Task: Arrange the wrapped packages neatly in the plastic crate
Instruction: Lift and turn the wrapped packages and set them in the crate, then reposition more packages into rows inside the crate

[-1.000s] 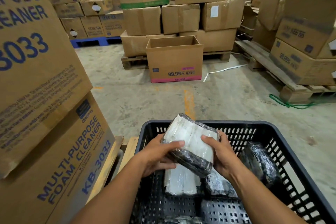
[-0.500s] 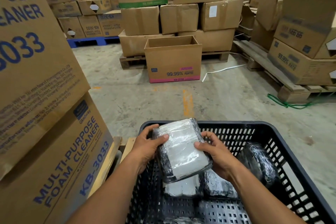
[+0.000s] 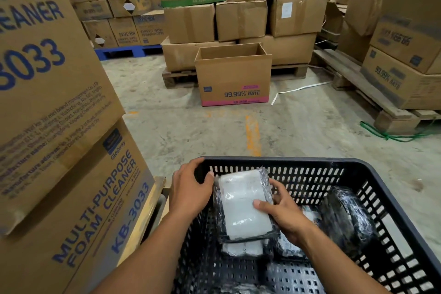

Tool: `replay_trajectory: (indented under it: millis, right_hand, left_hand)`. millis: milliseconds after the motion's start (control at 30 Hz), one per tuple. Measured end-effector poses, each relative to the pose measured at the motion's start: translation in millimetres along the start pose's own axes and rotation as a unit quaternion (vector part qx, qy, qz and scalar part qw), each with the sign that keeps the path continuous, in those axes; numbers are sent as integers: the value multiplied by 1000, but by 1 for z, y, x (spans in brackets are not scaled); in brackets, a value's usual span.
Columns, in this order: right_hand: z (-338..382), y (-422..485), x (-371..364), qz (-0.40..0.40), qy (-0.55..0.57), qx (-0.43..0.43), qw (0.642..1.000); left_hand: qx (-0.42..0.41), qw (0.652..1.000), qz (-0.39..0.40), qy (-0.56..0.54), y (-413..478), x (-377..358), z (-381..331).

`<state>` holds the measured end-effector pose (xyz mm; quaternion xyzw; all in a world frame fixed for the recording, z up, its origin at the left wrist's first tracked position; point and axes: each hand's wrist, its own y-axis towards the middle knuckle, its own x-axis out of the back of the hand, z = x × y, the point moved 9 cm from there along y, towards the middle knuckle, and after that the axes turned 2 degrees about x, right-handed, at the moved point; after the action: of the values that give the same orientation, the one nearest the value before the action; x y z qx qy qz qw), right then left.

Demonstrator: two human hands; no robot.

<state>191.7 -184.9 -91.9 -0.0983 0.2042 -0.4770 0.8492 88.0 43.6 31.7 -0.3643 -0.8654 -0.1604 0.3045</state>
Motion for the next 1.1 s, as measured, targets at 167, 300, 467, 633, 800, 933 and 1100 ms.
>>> replay_trajectory:
  millis: [167, 300, 467, 633, 800, 933, 1100]
  right_hand:
    - [-55, 3, 12, -54, -106, -61, 991]
    - [-82, 4, 10, -48, -179, -97, 978]
    - [-83, 15, 4, -59, -224, -94, 968]
    - [-87, 27, -29, -56, -230, -84, 968]
    - [-82, 32, -31, -30, -238, -83, 967]
    - [-74, 24, -16, 11, -263, -98, 960]
    - [-45, 1, 3, 153, -383, -147, 899]
  left_hand:
    - [8, 970, 114, 216, -11, -16, 46]
    - [33, 967, 150, 204, -15, -24, 60]
    - [36, 969, 149, 195, -14, -24, 58]
    - [43, 968, 162, 185, -16, -27, 58]
    - [27, 967, 166, 193, -16, -26, 56]
    - [-111, 884, 91, 444, -20, -31, 34]
    - [-237, 835, 252, 429, -62, -111, 26]
